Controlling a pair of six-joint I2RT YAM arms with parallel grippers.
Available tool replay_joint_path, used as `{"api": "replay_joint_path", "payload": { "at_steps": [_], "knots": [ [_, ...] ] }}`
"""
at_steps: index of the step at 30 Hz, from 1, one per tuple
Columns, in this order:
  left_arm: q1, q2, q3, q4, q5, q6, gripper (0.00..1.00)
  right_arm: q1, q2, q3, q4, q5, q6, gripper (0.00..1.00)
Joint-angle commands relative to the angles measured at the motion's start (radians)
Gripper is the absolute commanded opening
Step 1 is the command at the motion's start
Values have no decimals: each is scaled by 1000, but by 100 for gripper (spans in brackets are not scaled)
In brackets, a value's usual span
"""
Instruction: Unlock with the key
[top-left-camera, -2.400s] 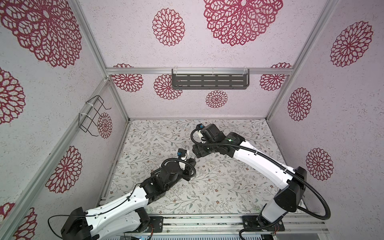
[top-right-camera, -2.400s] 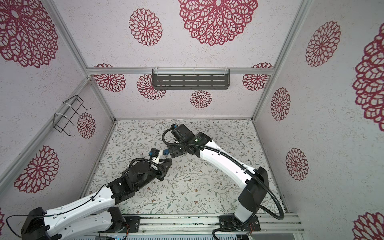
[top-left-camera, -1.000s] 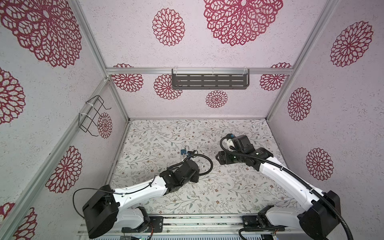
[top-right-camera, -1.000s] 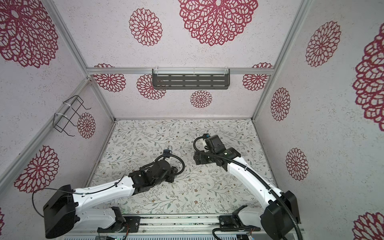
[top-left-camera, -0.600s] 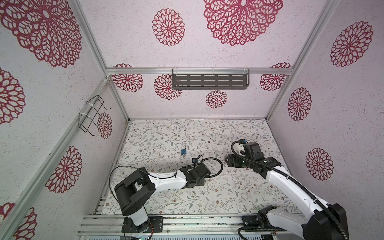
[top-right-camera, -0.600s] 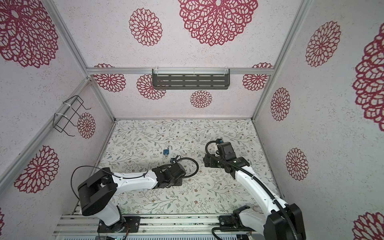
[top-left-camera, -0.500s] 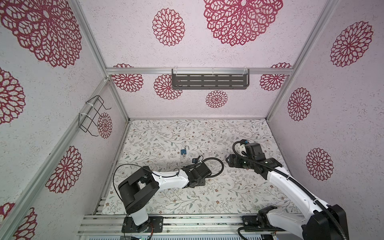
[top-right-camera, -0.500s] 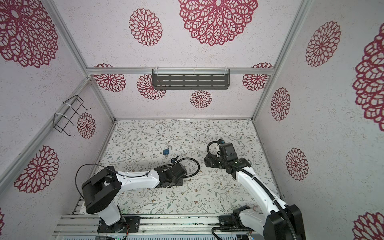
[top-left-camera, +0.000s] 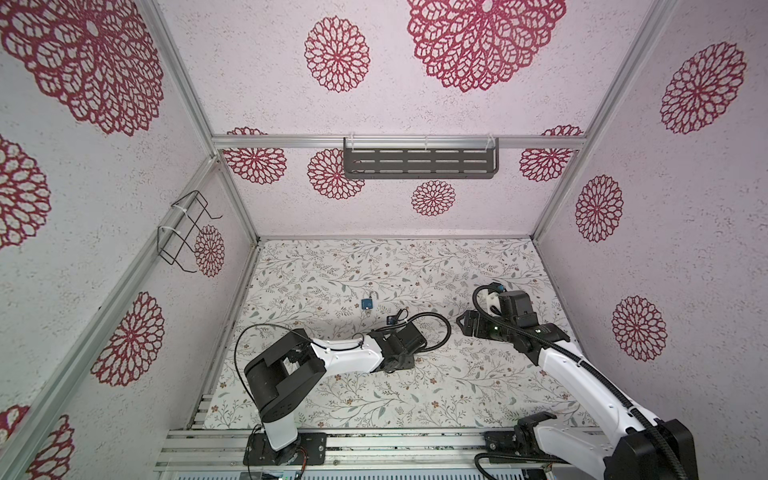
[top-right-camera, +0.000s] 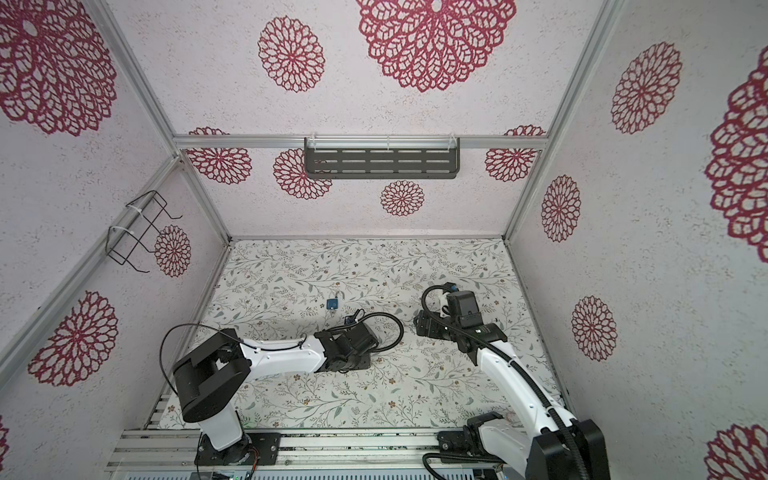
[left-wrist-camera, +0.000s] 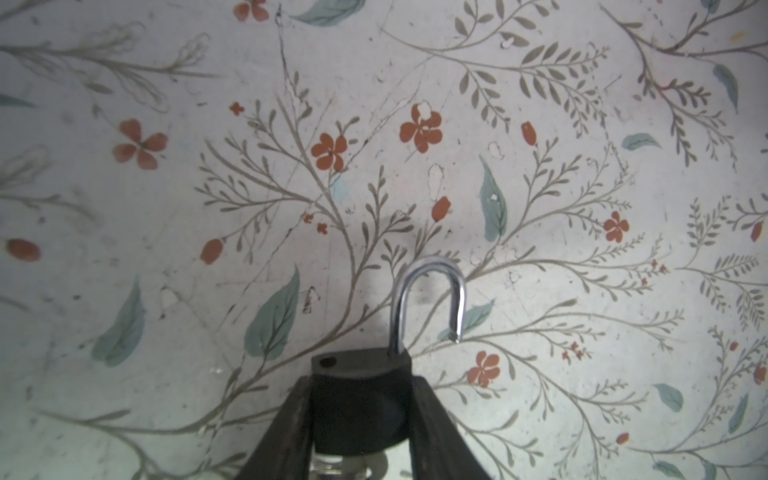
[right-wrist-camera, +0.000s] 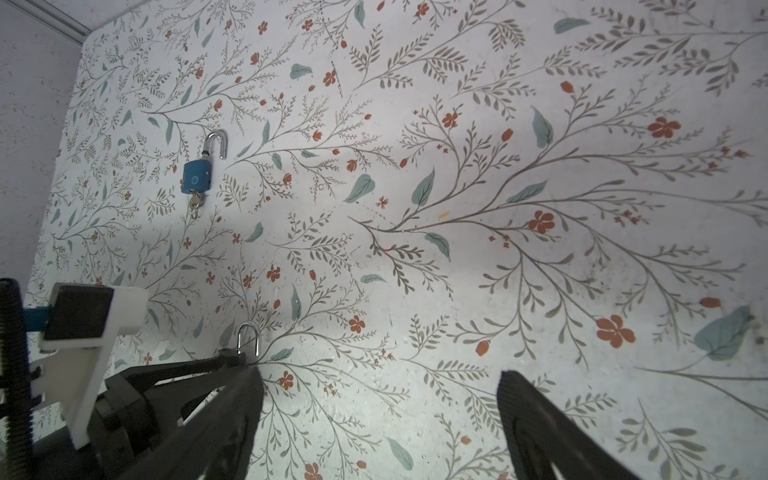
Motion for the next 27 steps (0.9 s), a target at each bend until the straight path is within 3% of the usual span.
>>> {"api": "replay_joint_path", "payload": {
  "at_steps": [1,7,11,15,18,20,22,27],
  "knots": [
    [18,-6,18,-21,35,18,50,-19,-34,4,50,-22,13,92],
    [58,-124,23,-69,14,33,77,-76,-57,4,84,3,16,93],
    [131,-281,37,-163,-110,71,98,-168,-83,3,105,103,-18,95],
    [276,-461,36,-258,-317,139,97,-259,-82,-44,217,302,-60,99],
    [443,-581,-15,-233,-445,240,97,-330,-60,-112,354,412,-86,99],
    [550,-645,-75,-139,-549,350,97,-354,-42,-167,473,486,-105,99],
    [632,-679,-195,101,-629,532,97,-356,-12,-222,620,533,-140,99],
    [852,-620,-380,505,-587,741,97,-363,151,-363,1048,530,-202,99]
  ]
}}
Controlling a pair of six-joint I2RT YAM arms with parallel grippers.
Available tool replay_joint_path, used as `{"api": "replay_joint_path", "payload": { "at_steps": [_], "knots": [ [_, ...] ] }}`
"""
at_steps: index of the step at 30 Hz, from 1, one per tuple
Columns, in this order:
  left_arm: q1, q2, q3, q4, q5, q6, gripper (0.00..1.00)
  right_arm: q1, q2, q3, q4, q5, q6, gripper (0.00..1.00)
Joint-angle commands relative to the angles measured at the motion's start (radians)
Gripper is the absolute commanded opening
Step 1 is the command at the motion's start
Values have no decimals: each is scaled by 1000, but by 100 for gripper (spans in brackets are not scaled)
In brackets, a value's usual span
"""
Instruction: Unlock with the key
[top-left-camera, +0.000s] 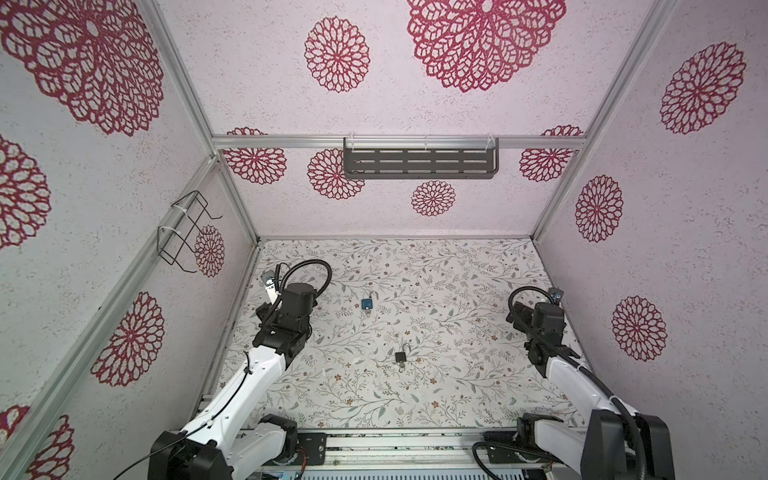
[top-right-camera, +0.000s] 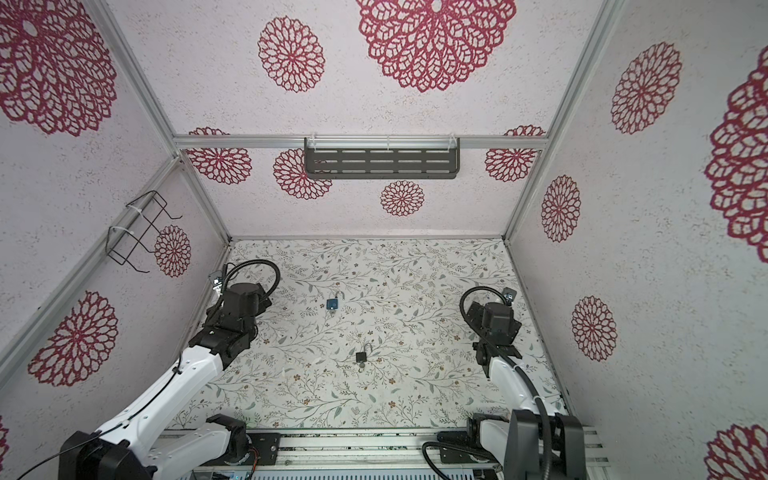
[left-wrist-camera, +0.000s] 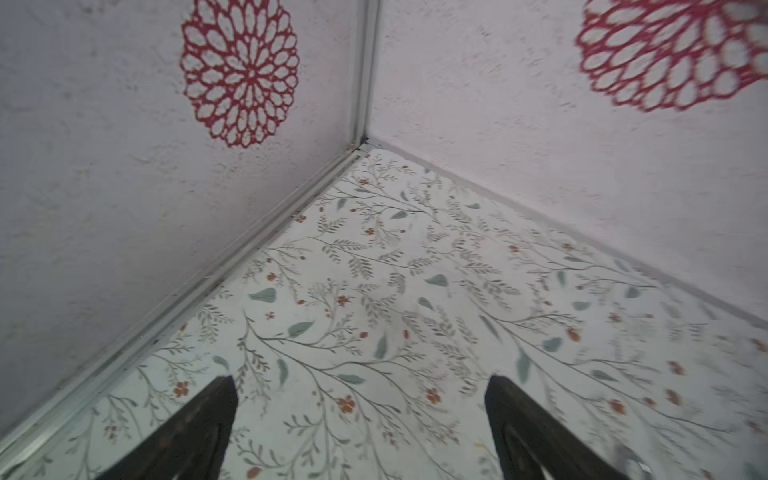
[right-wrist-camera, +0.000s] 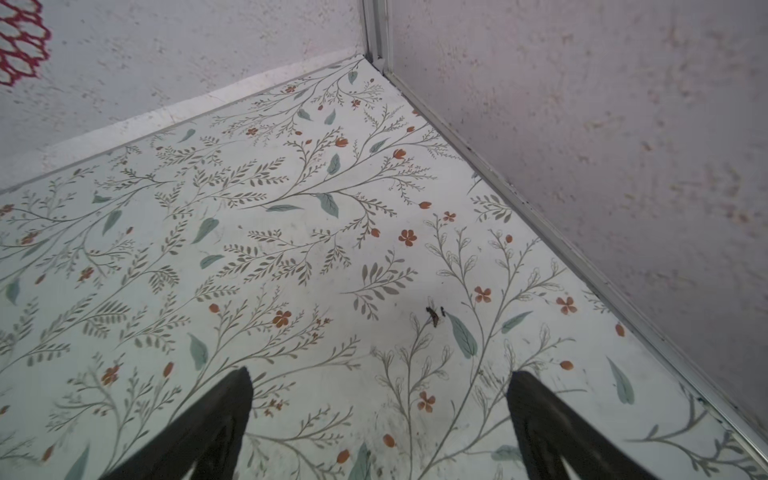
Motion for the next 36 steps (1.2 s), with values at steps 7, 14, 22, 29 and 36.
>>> {"api": "replay_joint_path", "payload": {
  "at_steps": [7,14,22,29,36],
  "knots": [
    [168,282,-309,1015,152,421,97,-8,303,-20,543,-147,-142,99],
    [228,478,-361,1310,337,458,97,53,380,-159,873,-263,-258,99],
    [302,453,-287,1121,336,354,97,58,371,-142,828,-215,-252,99],
    [299,453,-283,1114,337,361,97,57,373,-141,831,-216,-252,99],
    [296,454,-280,1112,337,362,97,58,374,-145,840,-216,-252,99]
  ]
}}
